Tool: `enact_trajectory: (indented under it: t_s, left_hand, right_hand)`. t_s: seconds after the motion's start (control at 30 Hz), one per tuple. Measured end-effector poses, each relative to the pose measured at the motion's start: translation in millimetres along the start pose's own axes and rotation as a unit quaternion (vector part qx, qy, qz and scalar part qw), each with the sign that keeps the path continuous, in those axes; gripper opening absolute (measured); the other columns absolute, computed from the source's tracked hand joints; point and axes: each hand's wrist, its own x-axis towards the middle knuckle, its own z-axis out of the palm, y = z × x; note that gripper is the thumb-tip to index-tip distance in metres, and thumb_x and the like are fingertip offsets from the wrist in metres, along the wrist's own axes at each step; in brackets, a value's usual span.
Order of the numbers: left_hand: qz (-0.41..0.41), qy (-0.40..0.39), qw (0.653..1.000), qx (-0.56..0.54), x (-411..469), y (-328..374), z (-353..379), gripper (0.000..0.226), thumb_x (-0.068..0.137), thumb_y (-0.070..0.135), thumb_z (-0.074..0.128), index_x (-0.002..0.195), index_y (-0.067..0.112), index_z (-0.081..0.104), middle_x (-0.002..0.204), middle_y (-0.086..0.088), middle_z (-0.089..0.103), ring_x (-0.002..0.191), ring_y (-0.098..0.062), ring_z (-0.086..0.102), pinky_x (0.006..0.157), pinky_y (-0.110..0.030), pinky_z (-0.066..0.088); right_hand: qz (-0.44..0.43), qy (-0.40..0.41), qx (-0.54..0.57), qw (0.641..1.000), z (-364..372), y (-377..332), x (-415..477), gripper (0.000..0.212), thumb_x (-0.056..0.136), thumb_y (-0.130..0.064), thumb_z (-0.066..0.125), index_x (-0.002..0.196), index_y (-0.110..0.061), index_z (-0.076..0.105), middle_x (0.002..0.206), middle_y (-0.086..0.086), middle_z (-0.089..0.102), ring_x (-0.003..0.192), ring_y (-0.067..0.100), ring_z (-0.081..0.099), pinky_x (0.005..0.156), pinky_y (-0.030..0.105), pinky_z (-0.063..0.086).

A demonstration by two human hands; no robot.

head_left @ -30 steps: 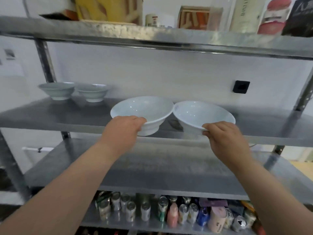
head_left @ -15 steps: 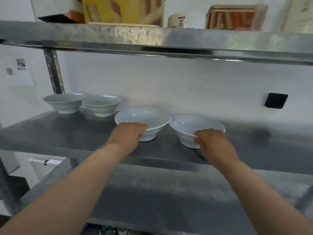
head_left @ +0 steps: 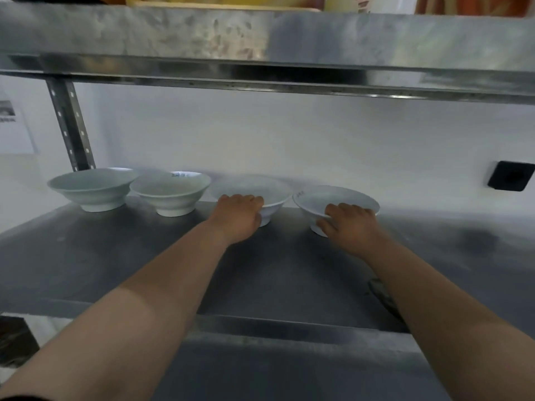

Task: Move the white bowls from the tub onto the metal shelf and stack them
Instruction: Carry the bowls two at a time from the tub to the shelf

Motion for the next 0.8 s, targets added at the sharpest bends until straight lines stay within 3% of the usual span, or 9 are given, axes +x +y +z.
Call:
enact_trajectory:
  t_s: [0.3, 0.53, 0.8]
  left_hand:
    - [0.010, 0.003, 0.999, -0.034, 14.5, -14.7, 13.6, 0.029, 0.093, 0.037, 0.043, 0.112, 0.016, 0.049, 0.109, -0.008, 0.061, 0.095, -0.029, 0.056, 0.081, -0.041, 0.045]
    - [0.004, 0.005, 0.999, -0.053, 20.1, -15.0, 16.4, 0.026, 0.094, 0.032, 0.040, 0.110, 0.015, 0.051, 0.109, -0.008, 0.061, 0.097, -0.030, 0.055, 0.076, -0.039, 0.036]
    - [-0.009, -0.022, 0.998, -0.064, 20.5, -13.8, 11.6, 0.024, 0.095, 0.025, 0.039, 0.112, 0.015, 0.051, 0.109, -0.007, 0.061, 0.098, -0.029, 0.054, 0.080, -0.040, 0.037]
  right_hand:
    - [0.028, -0.017, -0.011, 0.999, 6.6, -6.1, 20.1, 0.047, 0.101, -0.054, 0.029, 0.121, -0.021, 0.056, 0.119, 0.009, 0.065, 0.110, 0.032, 0.059, 0.090, 0.042, 0.043]
    - [0.044, -0.024, -0.012, 0.999, 6.7, -3.2, 25.2, 0.048, 0.102, -0.054, 0.027, 0.118, -0.021, 0.058, 0.117, 0.010, 0.066, 0.107, 0.030, 0.060, 0.091, 0.043, 0.045]
    - [0.068, -0.035, -0.004, 0.997, 8.0, -9.7, 34.8, 0.050, 0.102, -0.054, 0.026, 0.119, -0.025, 0.063, 0.115, 0.009, 0.067, 0.106, 0.029, 0.061, 0.096, 0.044, 0.046]
